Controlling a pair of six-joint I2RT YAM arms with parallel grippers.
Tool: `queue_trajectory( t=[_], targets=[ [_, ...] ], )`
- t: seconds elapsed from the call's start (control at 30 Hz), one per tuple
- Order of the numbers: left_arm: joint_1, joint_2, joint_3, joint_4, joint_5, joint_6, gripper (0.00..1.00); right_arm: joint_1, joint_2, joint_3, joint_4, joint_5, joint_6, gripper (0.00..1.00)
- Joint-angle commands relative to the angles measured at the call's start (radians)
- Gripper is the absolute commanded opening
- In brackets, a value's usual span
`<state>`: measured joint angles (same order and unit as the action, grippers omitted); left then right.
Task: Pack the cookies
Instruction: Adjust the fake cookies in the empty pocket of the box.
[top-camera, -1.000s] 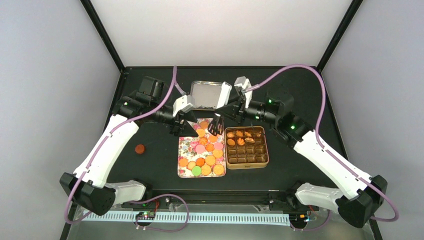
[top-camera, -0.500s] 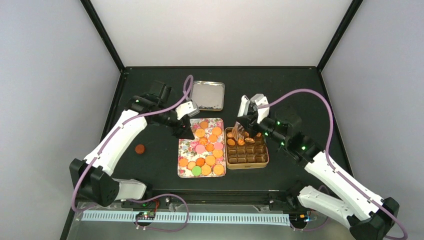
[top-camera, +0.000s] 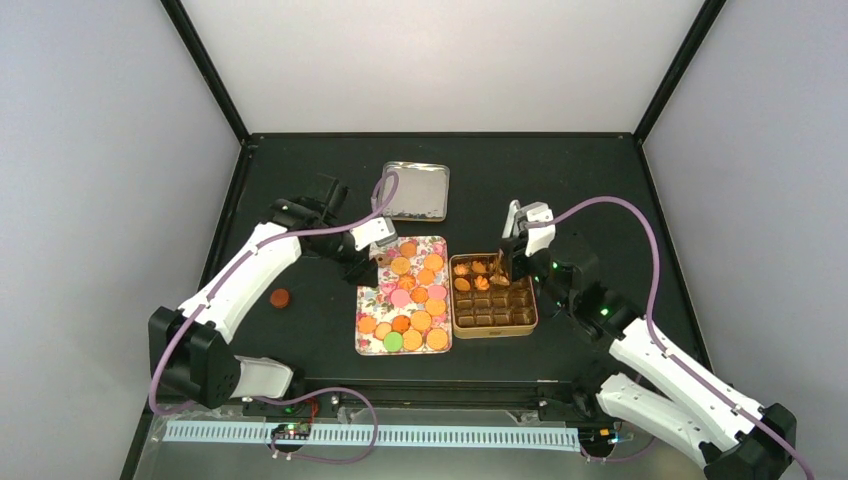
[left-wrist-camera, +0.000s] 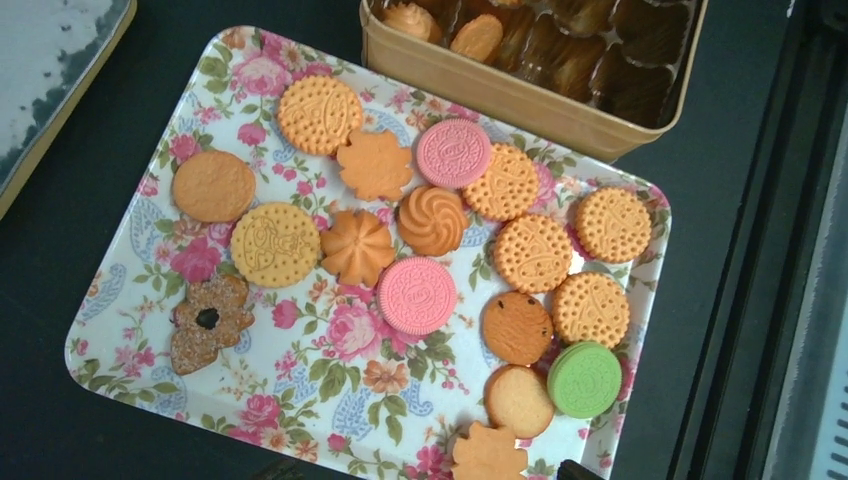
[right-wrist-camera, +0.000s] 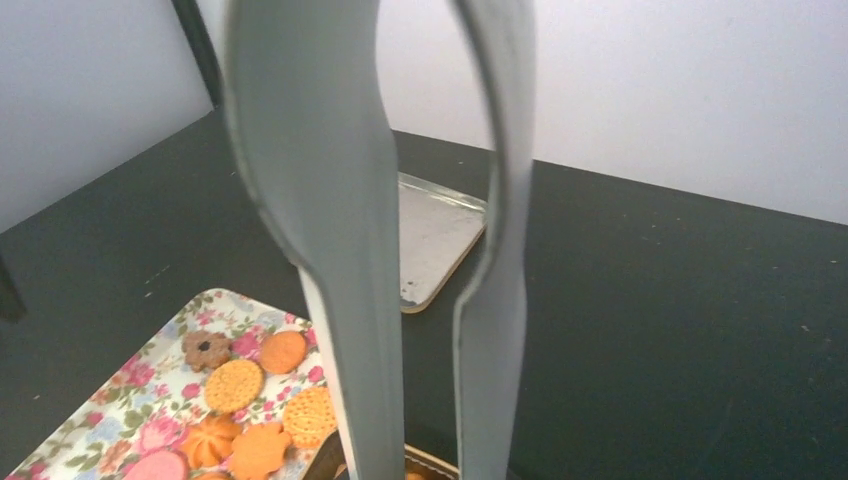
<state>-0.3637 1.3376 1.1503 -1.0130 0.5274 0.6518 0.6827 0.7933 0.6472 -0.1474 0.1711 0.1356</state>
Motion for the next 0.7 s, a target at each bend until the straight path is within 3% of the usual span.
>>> queue_trajectory(
  t=[0.0, 0.67],
  targets=[
    [0.008, 0.012, -0.040, 0.040, -0.058, 0.033, 0.67, -0.004, -0.003, -0.016, 0.093, 0.102, 0.008, 0.28],
    [0.022, 0.031, -0.218, 0.127, -0.188, 0.155, 0.66, -0.004, 0.021, -0.102, 0.140, 0.143, 0.073, 0.23]
  ],
)
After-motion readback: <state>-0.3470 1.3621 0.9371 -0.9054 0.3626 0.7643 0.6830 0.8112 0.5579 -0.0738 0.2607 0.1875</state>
